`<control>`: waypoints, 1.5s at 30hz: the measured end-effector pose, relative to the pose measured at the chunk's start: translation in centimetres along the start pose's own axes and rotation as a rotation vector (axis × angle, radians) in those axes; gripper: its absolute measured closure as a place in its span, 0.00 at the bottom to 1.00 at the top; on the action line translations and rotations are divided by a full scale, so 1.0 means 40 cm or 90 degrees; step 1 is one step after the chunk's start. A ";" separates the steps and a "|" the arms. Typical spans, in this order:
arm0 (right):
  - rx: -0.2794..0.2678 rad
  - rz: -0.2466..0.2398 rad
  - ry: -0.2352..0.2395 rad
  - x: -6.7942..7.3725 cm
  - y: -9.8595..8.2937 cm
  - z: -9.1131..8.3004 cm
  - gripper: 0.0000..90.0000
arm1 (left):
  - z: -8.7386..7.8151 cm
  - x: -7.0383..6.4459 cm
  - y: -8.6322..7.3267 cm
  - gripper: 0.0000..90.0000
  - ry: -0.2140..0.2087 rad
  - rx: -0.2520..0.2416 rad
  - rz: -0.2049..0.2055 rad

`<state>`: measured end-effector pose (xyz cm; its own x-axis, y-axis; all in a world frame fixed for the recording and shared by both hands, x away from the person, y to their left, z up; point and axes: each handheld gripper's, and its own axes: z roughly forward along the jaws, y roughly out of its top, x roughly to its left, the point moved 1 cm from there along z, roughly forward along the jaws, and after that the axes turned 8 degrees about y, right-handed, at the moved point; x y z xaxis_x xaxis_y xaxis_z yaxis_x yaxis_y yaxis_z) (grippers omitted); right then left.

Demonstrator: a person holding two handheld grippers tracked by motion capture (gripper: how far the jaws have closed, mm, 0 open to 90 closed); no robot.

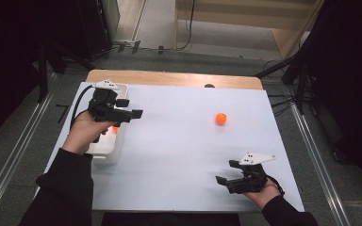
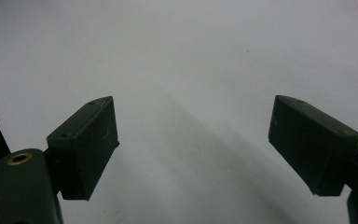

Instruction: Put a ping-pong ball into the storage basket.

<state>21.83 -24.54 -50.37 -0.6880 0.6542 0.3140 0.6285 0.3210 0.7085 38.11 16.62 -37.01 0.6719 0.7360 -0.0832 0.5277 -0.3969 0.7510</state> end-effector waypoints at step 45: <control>-0.005 0.005 -0.005 -0.002 -0.009 -0.010 0.16 | 0.125 -0.128 -0.007 0.30 -0.023 -0.028 0.037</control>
<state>21.51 -24.98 -50.41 -0.6807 0.6615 0.3148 0.6307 0.3107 0.7111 37.14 10.21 -40.07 0.7199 0.6914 -0.0617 0.4646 -0.4139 0.7828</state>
